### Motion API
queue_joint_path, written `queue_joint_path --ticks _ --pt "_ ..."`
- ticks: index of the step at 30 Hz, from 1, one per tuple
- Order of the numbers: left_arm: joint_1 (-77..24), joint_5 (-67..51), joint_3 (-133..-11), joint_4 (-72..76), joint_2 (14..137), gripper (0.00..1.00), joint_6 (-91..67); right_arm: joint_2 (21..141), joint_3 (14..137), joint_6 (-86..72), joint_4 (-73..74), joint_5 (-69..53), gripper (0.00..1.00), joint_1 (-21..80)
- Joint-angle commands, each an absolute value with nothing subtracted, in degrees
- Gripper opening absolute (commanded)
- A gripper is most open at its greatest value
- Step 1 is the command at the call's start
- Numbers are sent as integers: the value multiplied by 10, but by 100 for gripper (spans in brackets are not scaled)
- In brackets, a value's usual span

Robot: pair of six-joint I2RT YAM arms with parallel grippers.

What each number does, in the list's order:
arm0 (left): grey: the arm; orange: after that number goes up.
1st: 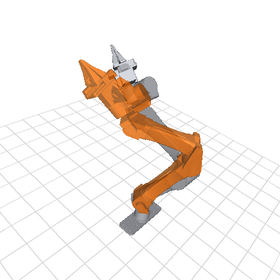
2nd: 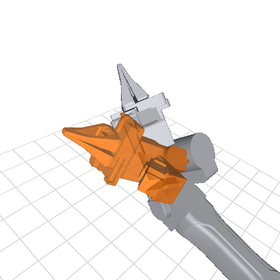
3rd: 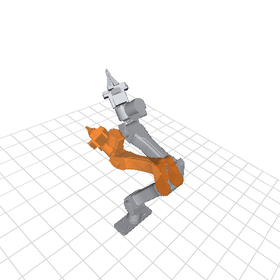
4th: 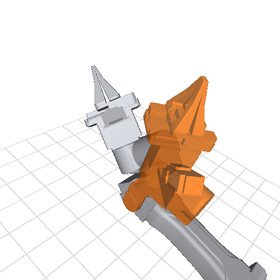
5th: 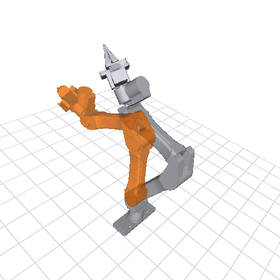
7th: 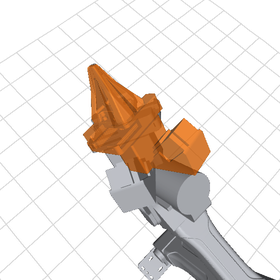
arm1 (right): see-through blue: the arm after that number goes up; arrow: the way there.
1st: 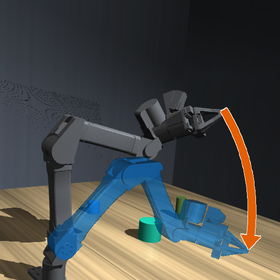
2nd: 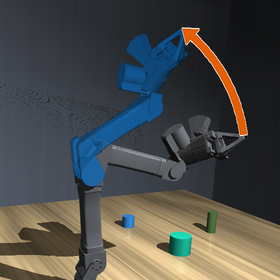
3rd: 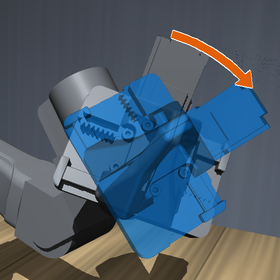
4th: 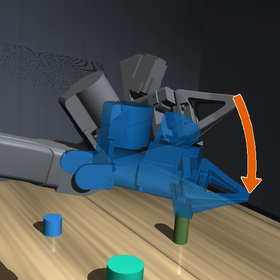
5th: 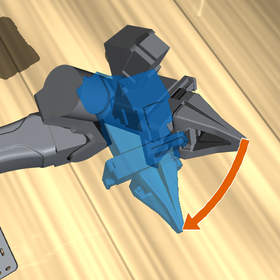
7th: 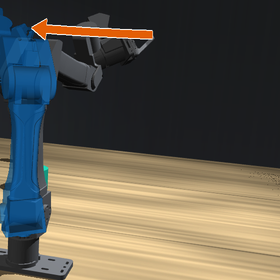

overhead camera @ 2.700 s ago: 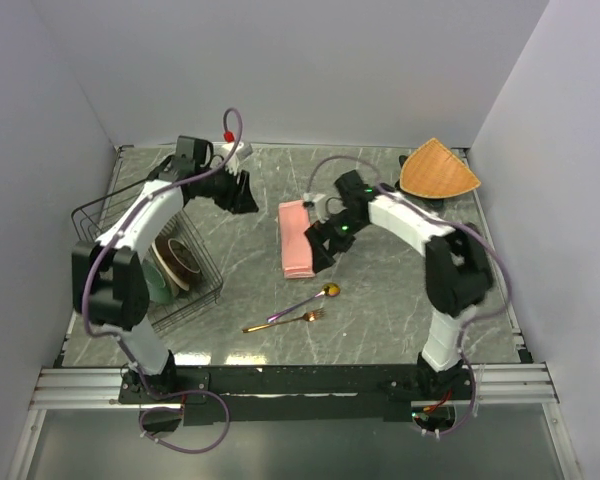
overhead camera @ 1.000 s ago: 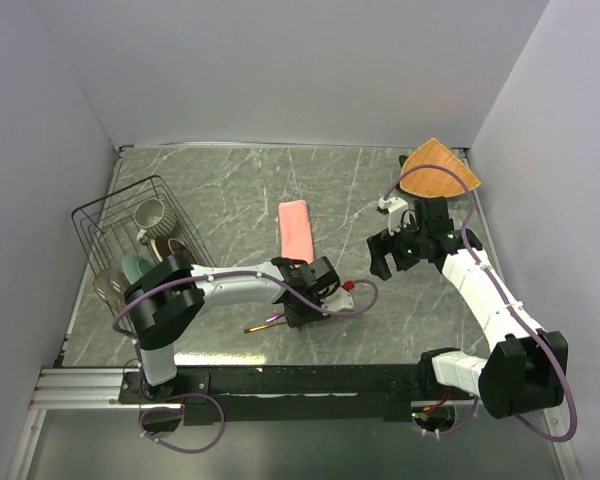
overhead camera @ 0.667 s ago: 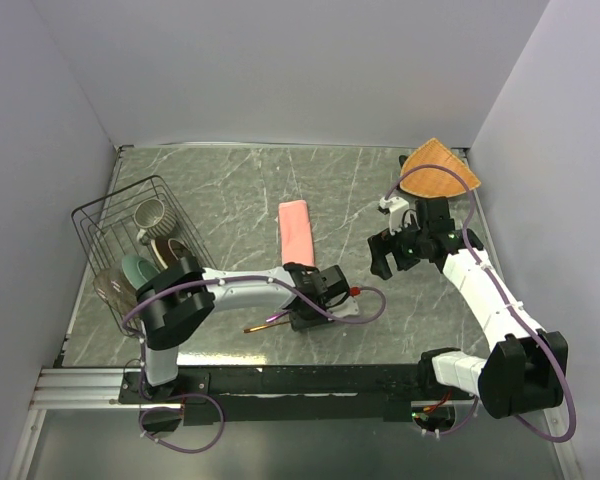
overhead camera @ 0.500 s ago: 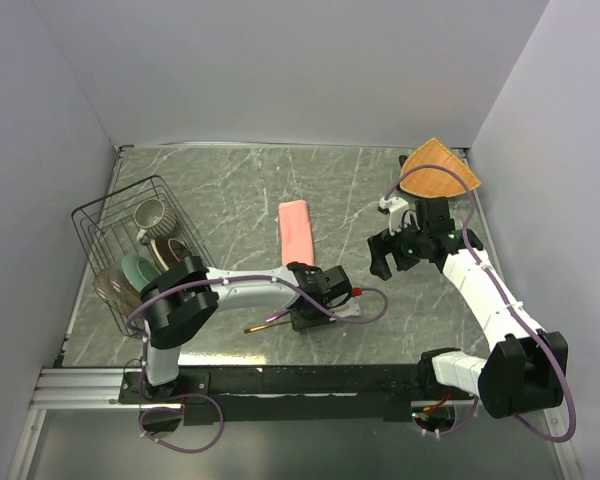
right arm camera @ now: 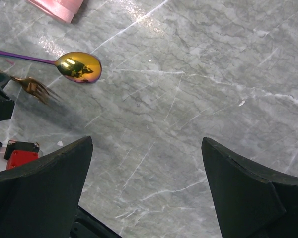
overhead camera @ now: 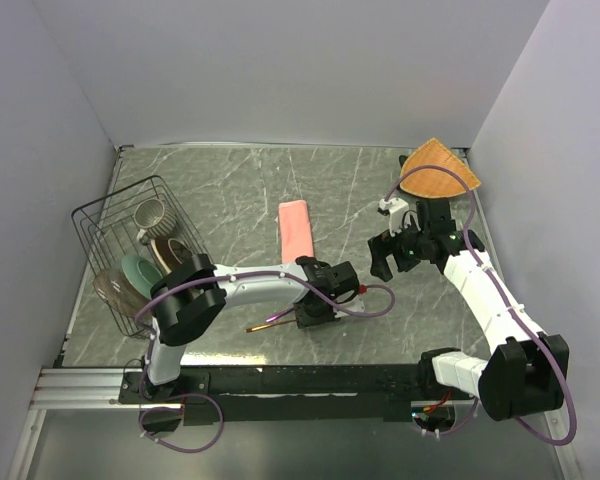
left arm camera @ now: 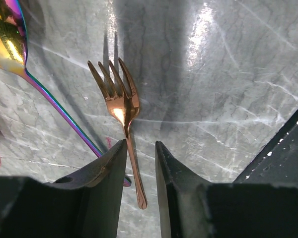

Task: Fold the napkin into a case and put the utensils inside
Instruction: Pick up the fork from the center of the board.

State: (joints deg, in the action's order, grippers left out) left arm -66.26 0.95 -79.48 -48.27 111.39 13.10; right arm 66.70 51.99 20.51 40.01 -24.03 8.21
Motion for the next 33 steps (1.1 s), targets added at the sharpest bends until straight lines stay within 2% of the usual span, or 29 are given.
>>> queue_joint_path --ticks 1,13,16,20,28,33 --pt "-662 23 -806 -496 1120 36 122 652 516 211 403 -250 99 76" --pt "-653 19 -745 -449 1152 35 133 646 511 203 399 -248 99 77" --pt "-651 4 -749 -452 1159 27 130 646 511 202 399 -247 99 76" --pt "-643 4 -774 -461 1166 1 115 649 512 201 400 -246 99 77" --pt "-599 -71 -882 -507 1142 1 16 660 524 195 403 -244 99 76" --pt "-556 8 -995 -535 1105 1 -96 674 543 191 407 -247 99 76"
